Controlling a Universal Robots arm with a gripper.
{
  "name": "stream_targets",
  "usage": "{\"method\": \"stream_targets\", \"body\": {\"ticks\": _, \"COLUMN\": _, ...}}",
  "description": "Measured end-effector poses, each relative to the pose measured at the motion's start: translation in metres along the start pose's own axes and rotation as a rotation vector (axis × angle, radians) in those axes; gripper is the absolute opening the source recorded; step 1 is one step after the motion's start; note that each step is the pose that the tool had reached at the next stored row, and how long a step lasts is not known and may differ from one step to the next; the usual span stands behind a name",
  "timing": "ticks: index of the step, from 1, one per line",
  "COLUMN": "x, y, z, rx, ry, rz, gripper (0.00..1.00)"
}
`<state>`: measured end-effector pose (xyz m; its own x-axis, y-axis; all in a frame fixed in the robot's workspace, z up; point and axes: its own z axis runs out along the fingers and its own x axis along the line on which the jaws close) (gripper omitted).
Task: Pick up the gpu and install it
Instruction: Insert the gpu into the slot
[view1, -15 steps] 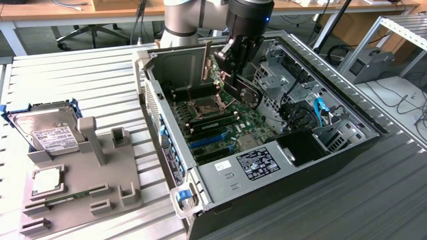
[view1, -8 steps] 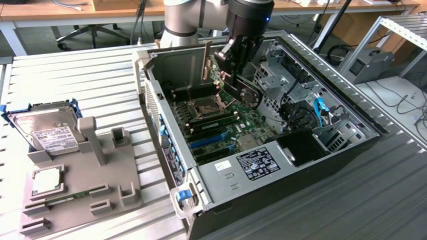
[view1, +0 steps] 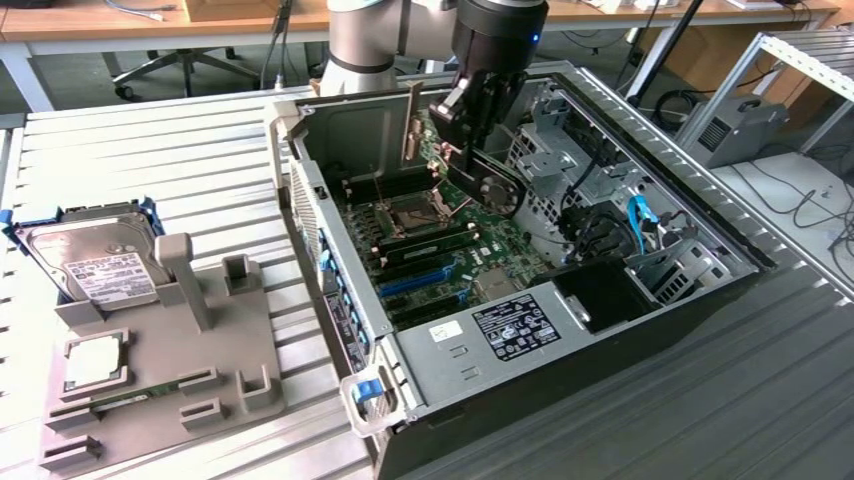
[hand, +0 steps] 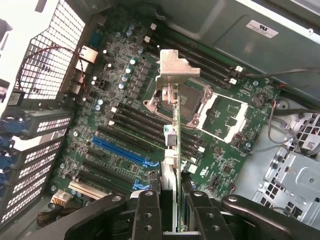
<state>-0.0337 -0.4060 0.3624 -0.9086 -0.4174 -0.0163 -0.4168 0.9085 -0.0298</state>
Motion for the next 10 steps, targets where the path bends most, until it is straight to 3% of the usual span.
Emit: {"method": "stream_targets", "body": {"ticks": 10, "x": 0.0000, "y": 0.0000, "z": 0.0000, "rx": -0.0003, "ry": -0.0006, "rz": -0.021, "gripper": 0.26}}
